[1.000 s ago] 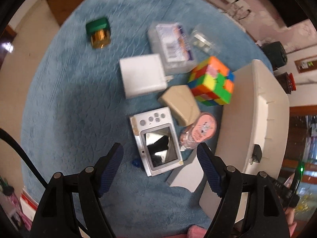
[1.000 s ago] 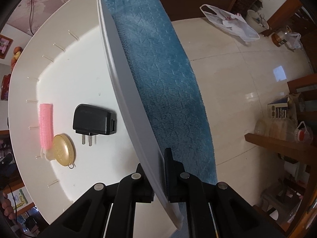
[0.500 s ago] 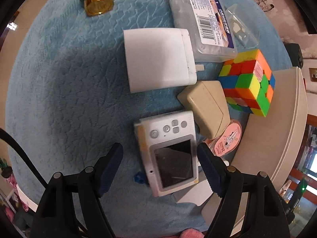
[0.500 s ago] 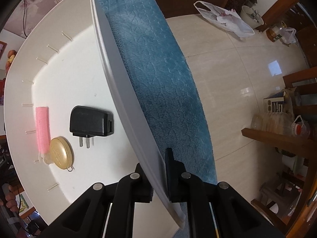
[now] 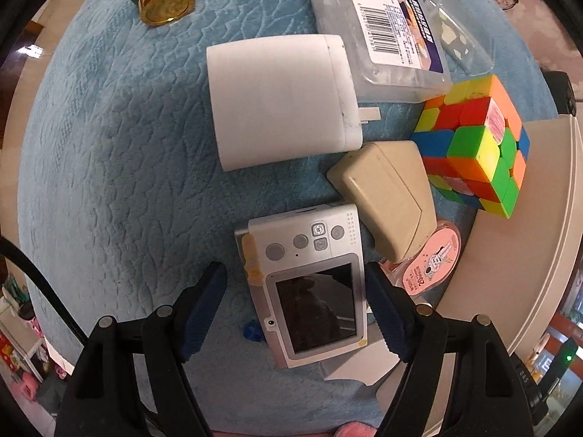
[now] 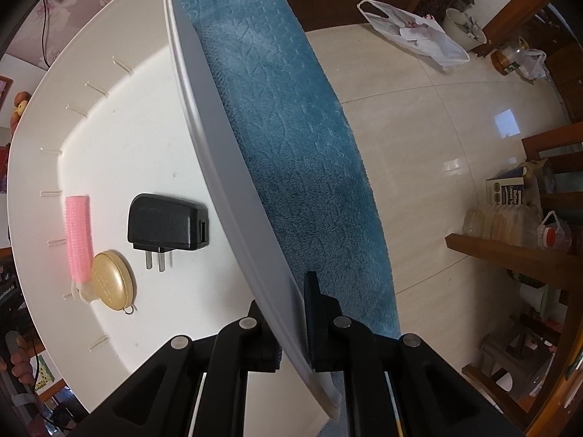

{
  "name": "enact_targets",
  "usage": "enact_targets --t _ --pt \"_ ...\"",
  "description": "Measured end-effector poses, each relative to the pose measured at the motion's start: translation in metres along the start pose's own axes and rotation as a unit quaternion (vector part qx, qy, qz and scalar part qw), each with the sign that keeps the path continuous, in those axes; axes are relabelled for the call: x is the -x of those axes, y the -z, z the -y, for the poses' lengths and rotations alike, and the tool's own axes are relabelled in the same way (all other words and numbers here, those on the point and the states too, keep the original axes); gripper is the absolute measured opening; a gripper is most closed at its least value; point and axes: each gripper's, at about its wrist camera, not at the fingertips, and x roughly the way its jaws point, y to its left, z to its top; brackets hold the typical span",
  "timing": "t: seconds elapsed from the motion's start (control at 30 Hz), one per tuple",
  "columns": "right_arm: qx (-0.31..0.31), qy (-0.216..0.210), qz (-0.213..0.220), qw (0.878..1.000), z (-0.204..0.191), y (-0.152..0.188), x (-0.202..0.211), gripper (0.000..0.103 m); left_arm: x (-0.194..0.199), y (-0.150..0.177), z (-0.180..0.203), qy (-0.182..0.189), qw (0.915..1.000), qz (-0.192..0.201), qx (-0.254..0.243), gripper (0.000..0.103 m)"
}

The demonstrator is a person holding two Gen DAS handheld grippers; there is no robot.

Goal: Organize rigid objects
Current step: 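Move the left tool to the white silver-screened gadget and grasp it, then carry the silver-screened gadget into the tray and open the left gripper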

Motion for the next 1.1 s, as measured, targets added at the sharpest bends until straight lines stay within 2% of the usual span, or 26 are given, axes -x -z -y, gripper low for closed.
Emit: enact_targets --t 0.23,0.77,1.1 --pt "0.011 -0.005 0.001 1.000 -0.001 0.001 -0.002 0.010 -0.005 0.016 0.001 0.026 0.9993 -0.009 0.024 0.062" --pt "0.062 -0.023 -0.001 0.998 -0.004 0.002 0.000 0.010 -0.026 0.077 -0.015 0.020 0.9974 -0.028 0.064 0.062" --pt "0.094 -0.032 0.002 0.995 -0.007 0.004 0.002 0.010 -0.037 0.127 -0.021 0.015 0.9964 -0.044 0.071 0.062"
